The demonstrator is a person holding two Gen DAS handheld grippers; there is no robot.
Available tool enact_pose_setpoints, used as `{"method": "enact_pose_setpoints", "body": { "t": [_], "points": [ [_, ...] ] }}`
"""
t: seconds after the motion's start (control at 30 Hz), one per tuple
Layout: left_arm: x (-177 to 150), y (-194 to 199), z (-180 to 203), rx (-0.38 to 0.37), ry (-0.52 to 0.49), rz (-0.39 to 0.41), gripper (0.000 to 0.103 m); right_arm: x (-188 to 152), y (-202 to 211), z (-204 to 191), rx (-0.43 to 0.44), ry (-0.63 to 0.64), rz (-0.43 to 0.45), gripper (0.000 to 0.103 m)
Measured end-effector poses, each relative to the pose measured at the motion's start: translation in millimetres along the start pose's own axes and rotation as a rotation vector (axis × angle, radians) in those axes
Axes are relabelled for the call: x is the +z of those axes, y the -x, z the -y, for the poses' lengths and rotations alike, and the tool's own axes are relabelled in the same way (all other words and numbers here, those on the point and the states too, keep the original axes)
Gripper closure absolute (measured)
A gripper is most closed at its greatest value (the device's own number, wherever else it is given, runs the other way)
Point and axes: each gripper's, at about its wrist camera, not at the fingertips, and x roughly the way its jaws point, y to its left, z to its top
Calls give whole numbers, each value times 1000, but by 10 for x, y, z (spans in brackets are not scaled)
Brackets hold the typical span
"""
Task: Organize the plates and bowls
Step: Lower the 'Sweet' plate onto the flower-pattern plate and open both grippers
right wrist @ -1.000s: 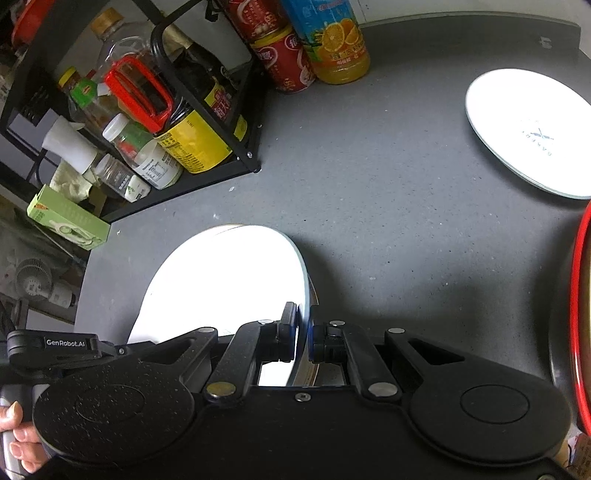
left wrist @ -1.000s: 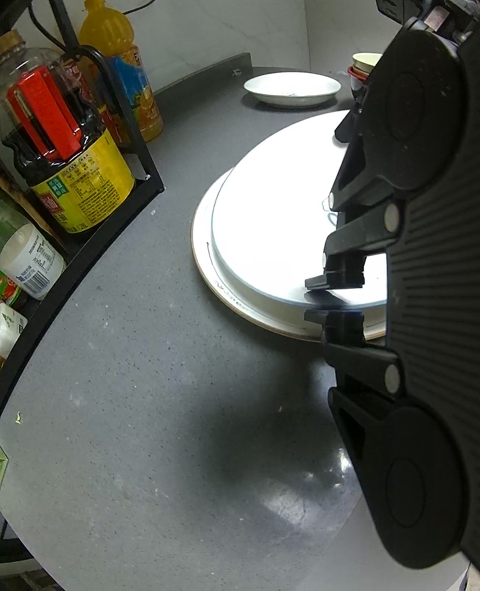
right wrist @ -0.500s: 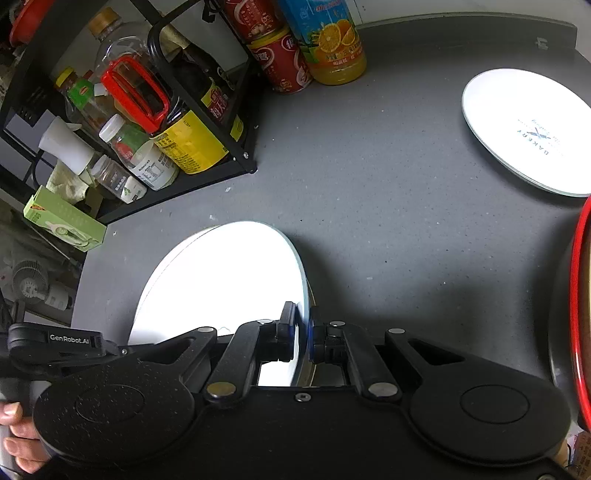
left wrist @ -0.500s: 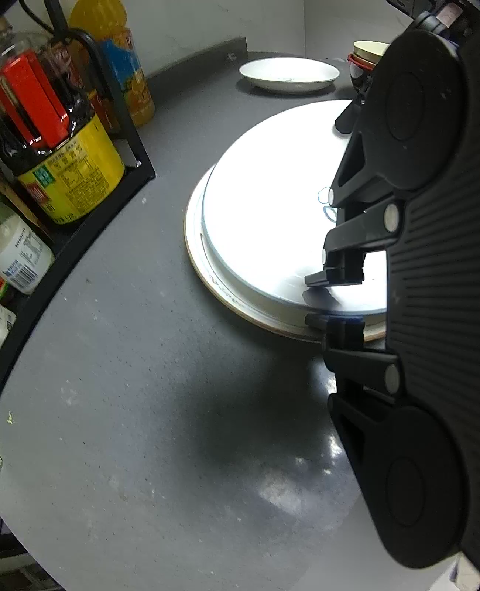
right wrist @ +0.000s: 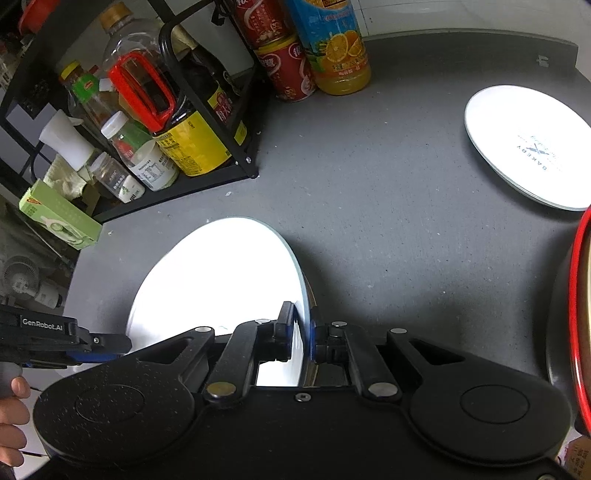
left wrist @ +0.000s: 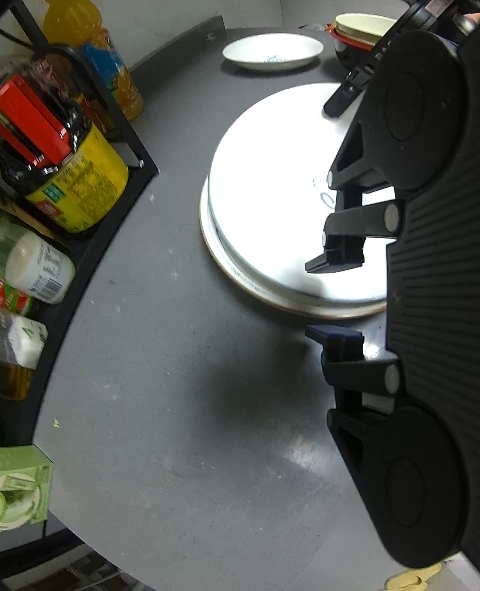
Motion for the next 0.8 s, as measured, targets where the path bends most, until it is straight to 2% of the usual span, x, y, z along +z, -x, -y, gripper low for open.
{"method": "enact_pose_setpoints", "body": {
  "t": [0.1,0.17,0.43,0.57,0.63,0.73,0.8],
  "points": [
    [-15,-96,-19,12,-5,-14,73,-49,-27,-51,-49,35,-5,91],
    [-39,-135,-40,-10,1,-13,73,-89,-42,-92,-79,68,-4,90],
    [-42,-194,-42,-29,13,12,73,-100,-94,-120,-101,106,0,88],
    [-17,-166,-70,-12,7,47,73,-105,-196,-165,-104,113,-16,87],
    [13,-161,-92,-12,8,37,73,-90,-216,-202,-114,122,-12,87],
    [33,-161,-119,-15,14,22,73,-54,-227,-219,-133,116,-31,78],
    [27,-153,-95,3,0,18,73,-39,-192,-203,-135,99,-34,77]
  ]
}}
